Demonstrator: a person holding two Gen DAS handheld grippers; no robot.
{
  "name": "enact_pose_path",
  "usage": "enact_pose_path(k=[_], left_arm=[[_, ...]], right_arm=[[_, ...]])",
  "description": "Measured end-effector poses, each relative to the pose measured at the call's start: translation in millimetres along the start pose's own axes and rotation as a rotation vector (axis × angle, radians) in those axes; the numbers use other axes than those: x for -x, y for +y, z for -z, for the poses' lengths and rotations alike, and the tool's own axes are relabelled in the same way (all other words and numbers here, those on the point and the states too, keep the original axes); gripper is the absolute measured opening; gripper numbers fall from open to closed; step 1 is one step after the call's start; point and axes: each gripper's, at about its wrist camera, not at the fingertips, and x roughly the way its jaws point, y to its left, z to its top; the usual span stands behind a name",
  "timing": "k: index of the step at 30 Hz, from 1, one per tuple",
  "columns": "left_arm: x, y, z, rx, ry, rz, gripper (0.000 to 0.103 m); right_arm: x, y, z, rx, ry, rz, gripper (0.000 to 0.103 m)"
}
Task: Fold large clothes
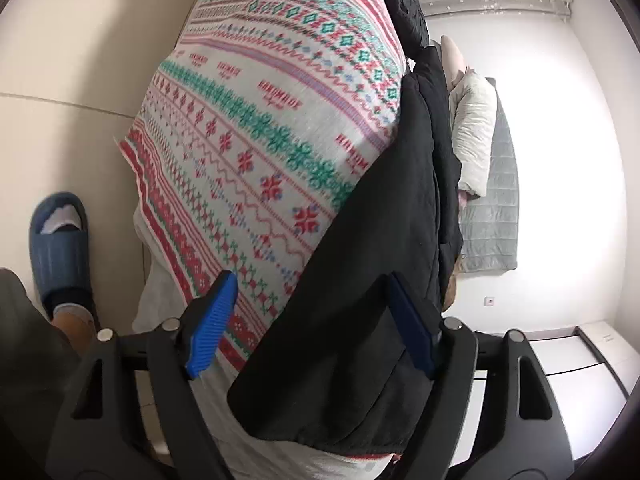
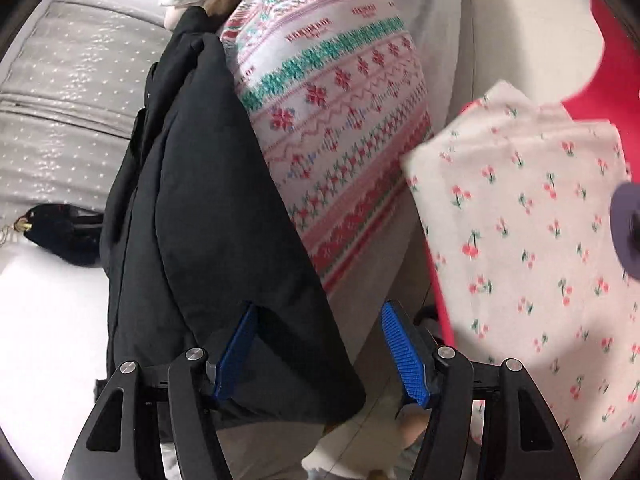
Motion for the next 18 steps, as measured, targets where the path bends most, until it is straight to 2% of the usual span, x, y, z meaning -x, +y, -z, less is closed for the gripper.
enact_pose_path(k=[3, 5, 8, 11, 13, 18], left_arm=[[-4, 4, 4, 0.023, 0.002, 0.040, 0.082], [-9, 8, 9, 0.066, 0.015, 0.105, 0.082], [-14, 15, 18, 0.097, 0.003, 0.113, 0.084], [-13, 20, 23, 0.118, -0.018, 0.138, 0.085], [-10, 22, 24, 0.119, -0.036, 0.149, 0.085], [-1, 28, 35, 0.148, -0.112, 0.172, 0.085]], right_arm=[[-10, 6, 13, 0.021, 0.028, 0.003, 0.066], [-19, 12, 19, 0.039, 0.048, 0.005, 0.066], [-26, 14, 30, 0.014, 0.025, 0.019, 0.066], [-24, 3, 59, -0.112, -0.070, -0.003, 0.066], [-23, -2, 76, -0.166, -0.132, -0.052, 0.066], [-21, -17, 83, -0.266, -0.212, -0.105, 0.067]])
